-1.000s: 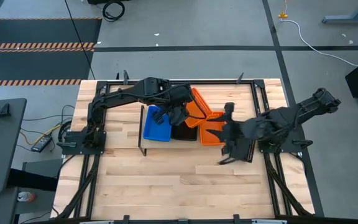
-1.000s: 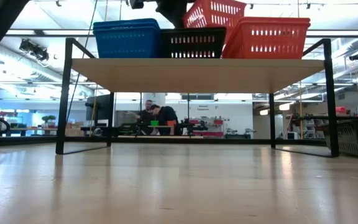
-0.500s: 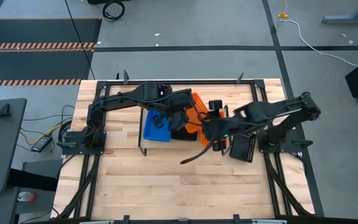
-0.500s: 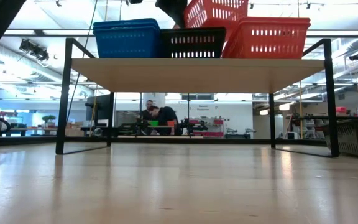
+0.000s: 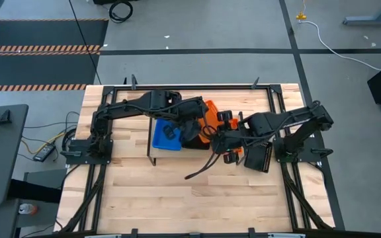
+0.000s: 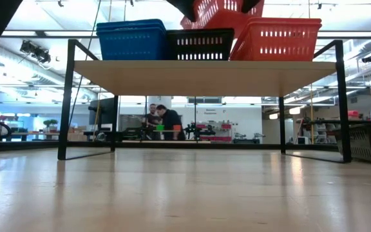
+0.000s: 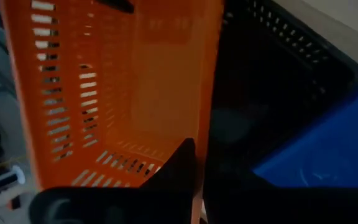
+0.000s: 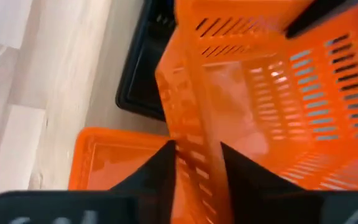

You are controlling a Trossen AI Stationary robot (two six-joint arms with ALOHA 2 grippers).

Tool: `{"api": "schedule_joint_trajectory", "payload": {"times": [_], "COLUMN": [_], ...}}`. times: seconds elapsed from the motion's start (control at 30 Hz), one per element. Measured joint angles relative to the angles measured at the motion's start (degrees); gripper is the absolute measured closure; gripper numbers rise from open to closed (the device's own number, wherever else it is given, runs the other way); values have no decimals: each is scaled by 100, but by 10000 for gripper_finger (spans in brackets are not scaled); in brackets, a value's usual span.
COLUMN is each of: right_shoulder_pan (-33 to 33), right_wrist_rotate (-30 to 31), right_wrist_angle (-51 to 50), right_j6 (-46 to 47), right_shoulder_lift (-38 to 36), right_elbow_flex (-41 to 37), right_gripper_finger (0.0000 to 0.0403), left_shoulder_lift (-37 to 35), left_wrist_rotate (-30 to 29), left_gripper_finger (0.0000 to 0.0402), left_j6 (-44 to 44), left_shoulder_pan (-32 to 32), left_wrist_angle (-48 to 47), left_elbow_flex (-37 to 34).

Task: Stack baskets on shelf by color
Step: Stack the orange basket on the stacked orange baskets on the shelf

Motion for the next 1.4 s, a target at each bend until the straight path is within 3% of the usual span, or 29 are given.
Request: {"api": "schedule_joint_trajectory", "payload": {"times": [0.17,0.3,0.43,0.53,0.83,1.17,1.4], "right_shoulder_pan": [0,0,3,0,91,448,677], "right_wrist_rotate": [-162,-85,-56,-192,-900,-1101,-1196], "right_wrist_angle": [-134,-322,-939,-1366,-1475,-1155,-951], "right_j6": [142,369,932,1487,2512,2839,2901], "right_shoulder_lift": [4,7,3,-6,-7,-13,-2], "right_elbow_flex": [-8,-10,-8,-8,-8,152,106], "right_gripper_finger": [387,389,395,394,395,395,395], "left_shoulder_lift": [-2,-34,-191,-467,-1147,-1268,-1268], "left_wrist_rotate": [-13,-242,-970,-1076,-73,36,916], "left_gripper_finger": [358,323,282,253,212,231,237], "left_j6": [-297,-440,-1030,-1369,-2676,-3316,-3751], "left_shoulder_pan": [26,20,45,144,781,1336,1741], "left_wrist_angle": [139,310,616,686,846,628,636], "left_elbow_flex": [7,0,-4,2,5,-2,-2]}}
